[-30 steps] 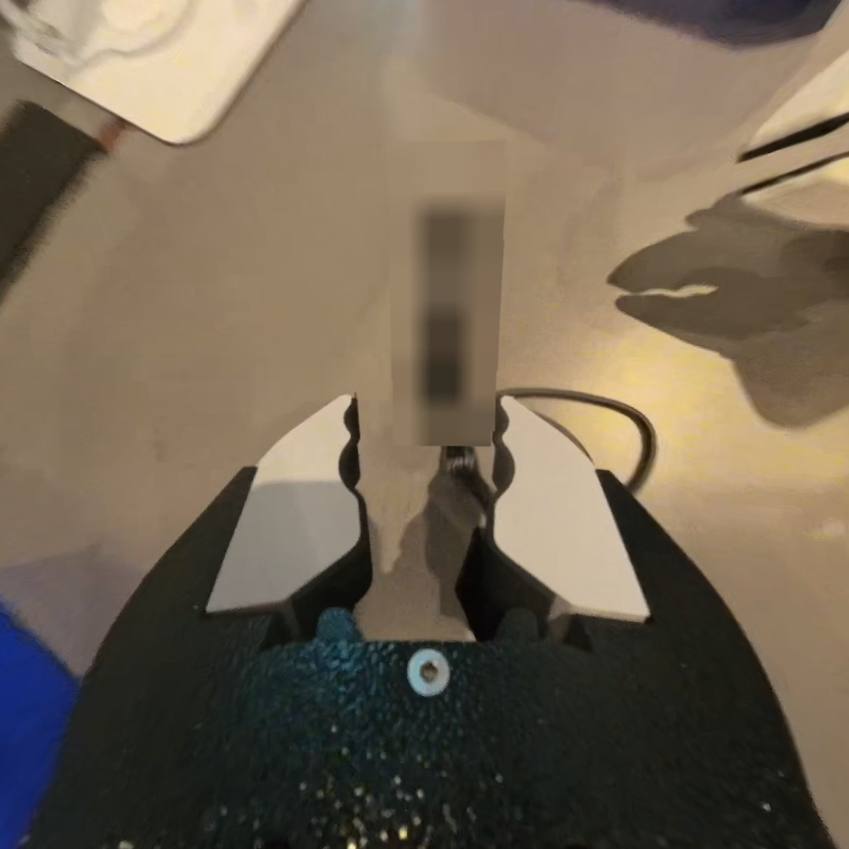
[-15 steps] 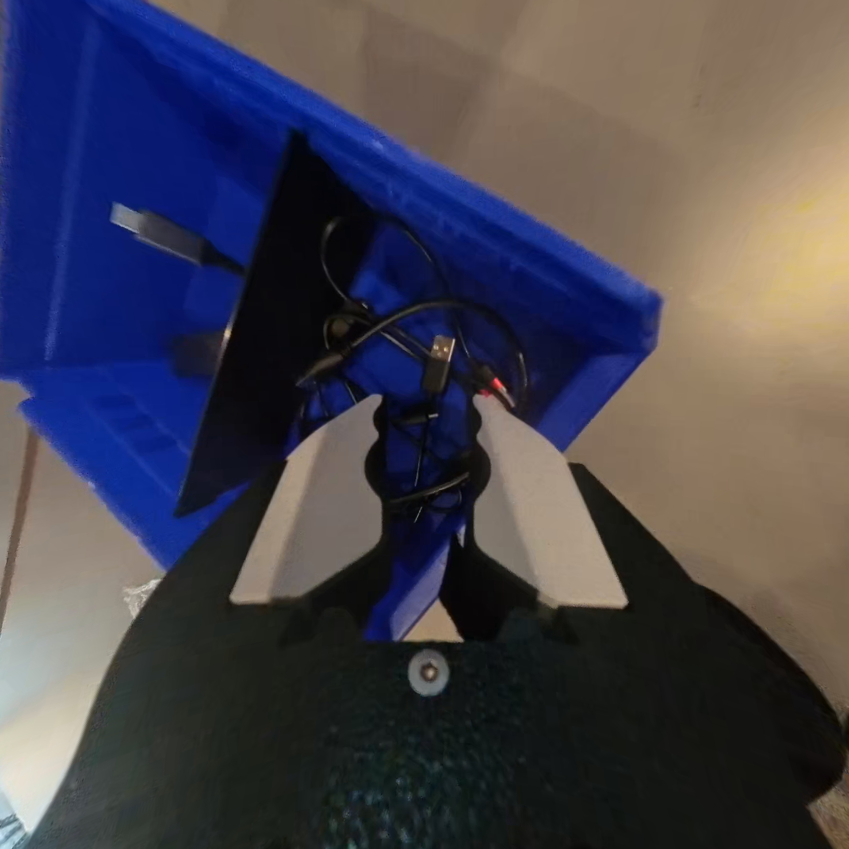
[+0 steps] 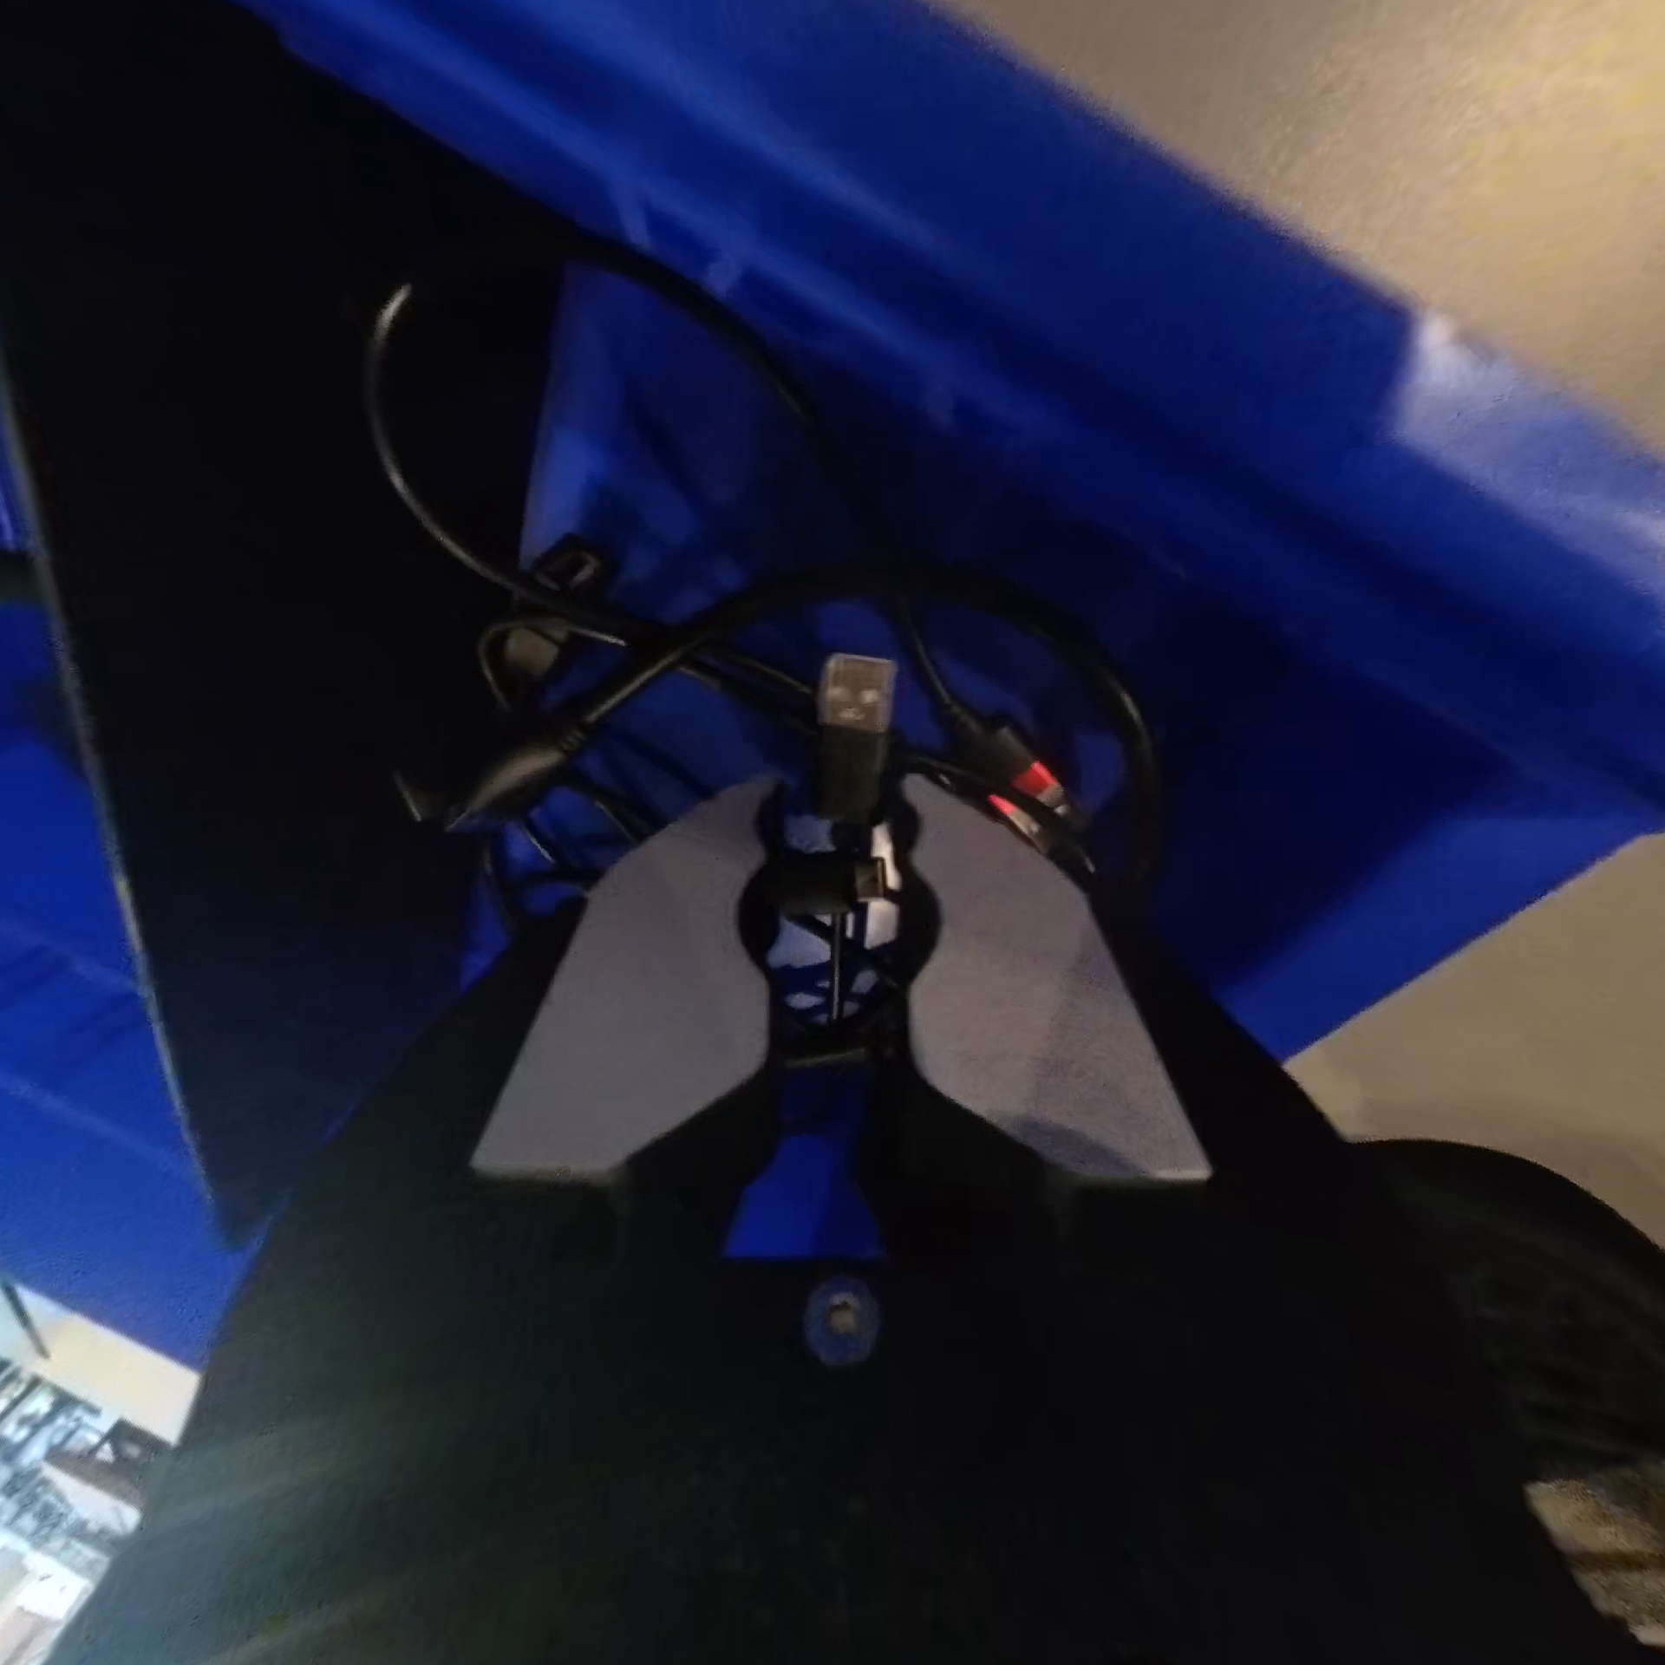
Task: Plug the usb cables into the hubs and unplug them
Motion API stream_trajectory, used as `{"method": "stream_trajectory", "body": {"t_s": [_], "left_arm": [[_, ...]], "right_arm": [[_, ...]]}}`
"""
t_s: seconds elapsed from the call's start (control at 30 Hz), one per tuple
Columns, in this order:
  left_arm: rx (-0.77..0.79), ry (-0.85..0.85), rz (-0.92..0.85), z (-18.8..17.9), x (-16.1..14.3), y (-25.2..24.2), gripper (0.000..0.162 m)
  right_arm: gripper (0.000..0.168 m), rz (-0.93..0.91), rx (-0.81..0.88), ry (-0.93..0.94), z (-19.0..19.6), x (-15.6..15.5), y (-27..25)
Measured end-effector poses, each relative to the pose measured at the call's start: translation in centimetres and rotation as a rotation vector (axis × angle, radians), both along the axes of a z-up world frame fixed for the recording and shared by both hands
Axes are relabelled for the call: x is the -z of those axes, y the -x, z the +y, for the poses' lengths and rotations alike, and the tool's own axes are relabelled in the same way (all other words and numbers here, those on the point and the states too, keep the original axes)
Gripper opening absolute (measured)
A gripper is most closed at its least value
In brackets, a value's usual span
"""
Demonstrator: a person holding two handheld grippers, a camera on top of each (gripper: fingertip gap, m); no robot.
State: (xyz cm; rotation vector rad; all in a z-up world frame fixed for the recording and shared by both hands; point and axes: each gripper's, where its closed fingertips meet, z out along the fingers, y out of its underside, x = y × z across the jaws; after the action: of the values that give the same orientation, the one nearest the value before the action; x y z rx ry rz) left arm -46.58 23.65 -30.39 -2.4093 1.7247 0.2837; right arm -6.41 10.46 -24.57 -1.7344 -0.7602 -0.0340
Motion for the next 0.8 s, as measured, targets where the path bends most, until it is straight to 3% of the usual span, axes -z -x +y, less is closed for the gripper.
{"method": "stream_trajectory", "body": {"t_s": [0.13,0.23,0.37,0.57,0.8], "left_arm": [[0.002,-0.038,-0.032,0.5,-0.9,-0.1,0.017],[-0.030,-0.179,-0.070,1.5,-4.5,0.9,0.017],[-0.083,-0.391,-0.189,2.6,-12.6,2.0,0.017],[-0.022,-0.782,-0.264,3.1,-25.6,1.1,0.016],[0.022,-1.149,-0.406,1.8,-36.0,-4.0,0.016]], "right_arm": [[0.010,-0.004,0.002,-0.008,0.0,-0.1,0.0],[0.010,-0.001,0.002,-0.009,0.0,-0.2,-0.1],[0.010,-0.007,-0.006,-0.005,-0.1,-0.1,0.2],[0.010,-0.015,-0.005,-0.009,-0.1,-0.1,0.2],[0.010,-0.019,-0.009,-0.004,-0.1,0.1,0.3]]}}
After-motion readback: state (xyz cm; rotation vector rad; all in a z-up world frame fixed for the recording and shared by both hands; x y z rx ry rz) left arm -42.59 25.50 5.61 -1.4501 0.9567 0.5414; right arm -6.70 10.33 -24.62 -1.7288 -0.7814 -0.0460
